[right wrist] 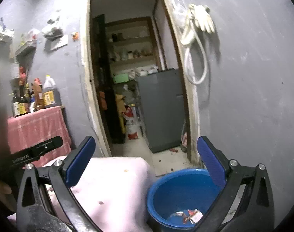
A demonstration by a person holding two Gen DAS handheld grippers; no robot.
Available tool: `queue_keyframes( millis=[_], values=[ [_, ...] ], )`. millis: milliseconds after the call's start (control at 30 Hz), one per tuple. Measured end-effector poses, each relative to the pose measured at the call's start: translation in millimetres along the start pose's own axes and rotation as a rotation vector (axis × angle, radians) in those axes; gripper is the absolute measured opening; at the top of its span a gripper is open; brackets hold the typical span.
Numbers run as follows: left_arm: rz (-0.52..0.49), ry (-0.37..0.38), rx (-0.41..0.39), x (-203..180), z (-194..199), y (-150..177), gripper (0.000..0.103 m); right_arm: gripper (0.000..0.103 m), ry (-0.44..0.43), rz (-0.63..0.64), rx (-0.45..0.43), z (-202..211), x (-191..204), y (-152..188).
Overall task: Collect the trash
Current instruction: 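Move both open tools back over the trash pile, then grasp the blue printed wrapper with the left tool while the right tool grasps white foil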
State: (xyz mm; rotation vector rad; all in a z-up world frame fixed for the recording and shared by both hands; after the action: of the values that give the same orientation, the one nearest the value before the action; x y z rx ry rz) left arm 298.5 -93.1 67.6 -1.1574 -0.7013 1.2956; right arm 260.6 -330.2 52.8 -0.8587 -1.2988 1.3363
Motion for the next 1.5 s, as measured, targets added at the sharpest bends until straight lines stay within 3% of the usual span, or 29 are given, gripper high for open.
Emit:
queue_keyframes(
  millis=[367, 733, 1333, 1500],
  values=[
    [0.012, -0.142, -0.081, 71.6, 58.0, -12.4, 0.101, 0.103, -0.120, 0.081, -0.075, -4.3, 83.9, -15.7],
    [0.062, -0.293, -0.137, 150.1, 91.1, -11.7, 0.101, 0.103, -0.214, 0.090, -0.005, -43.3, 143.8, 3.8],
    [0.154, -0.380, 0.182, 224.2, 24.1, 56.2, 0.101, 0.101, -0.316, 0.160, 0.292, -134.6, 182.1, 68.6],
    [0.192, -0.369, 0.251, 237.2, 7.7, 69.8, 0.100, 0.083, -0.326, 0.171, 0.402, -161.9, 187.4, 85.3]
  ],
)
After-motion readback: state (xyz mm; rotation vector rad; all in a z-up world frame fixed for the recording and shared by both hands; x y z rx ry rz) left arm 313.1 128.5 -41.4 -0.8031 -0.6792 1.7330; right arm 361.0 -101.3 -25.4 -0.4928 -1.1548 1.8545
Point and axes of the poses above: each gripper's, at about its wrist camera, not at the fingertips, and z roughly against the way its jaws point, x to its left, y to its underside, the point moved 2 cm from there along -z, roughly the way its jaws point, and after that the axes turned 3 degrees about -y, right-handed, at the moved point
